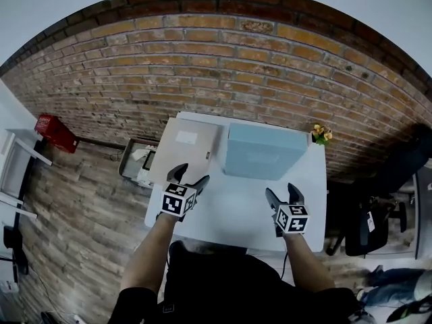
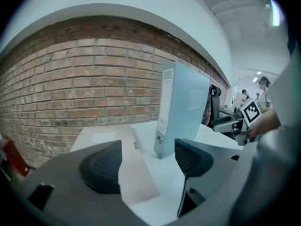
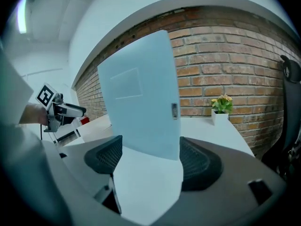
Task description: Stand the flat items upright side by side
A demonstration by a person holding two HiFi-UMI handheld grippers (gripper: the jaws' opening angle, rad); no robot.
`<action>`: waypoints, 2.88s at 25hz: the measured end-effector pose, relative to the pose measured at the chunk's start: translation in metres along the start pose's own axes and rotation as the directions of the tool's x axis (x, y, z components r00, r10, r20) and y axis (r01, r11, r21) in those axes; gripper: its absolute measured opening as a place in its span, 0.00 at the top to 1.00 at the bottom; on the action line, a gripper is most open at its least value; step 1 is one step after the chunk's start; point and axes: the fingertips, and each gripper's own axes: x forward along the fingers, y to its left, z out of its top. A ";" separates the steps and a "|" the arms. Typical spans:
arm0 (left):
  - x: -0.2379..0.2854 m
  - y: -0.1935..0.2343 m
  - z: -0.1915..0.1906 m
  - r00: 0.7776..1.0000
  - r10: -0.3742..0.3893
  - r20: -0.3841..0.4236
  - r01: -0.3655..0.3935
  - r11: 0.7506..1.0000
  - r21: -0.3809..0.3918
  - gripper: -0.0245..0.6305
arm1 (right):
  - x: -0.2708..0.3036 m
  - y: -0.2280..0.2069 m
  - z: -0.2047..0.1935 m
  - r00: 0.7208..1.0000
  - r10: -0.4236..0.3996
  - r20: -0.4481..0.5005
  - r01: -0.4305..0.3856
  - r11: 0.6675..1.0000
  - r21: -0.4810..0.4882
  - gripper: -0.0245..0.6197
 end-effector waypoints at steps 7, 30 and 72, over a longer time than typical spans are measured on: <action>-0.066 0.072 -0.013 0.996 -0.074 0.060 0.074 0.997 0.000 0.40 | 0.023 0.120 0.009 0.999 -0.031 0.027 0.031 1.000 0.002 0.35; -0.089 0.166 -0.052 0.979 -0.204 -0.013 0.202 0.975 -0.095 0.36 | 0.101 0.266 0.029 0.990 0.132 -0.057 -0.128 0.990 0.067 0.20; 0.070 0.197 -0.090 0.797 -0.515 -0.316 0.422 0.848 -0.321 0.31 | 0.241 0.235 -0.019 0.915 0.156 -0.372 0.040 0.883 0.468 0.20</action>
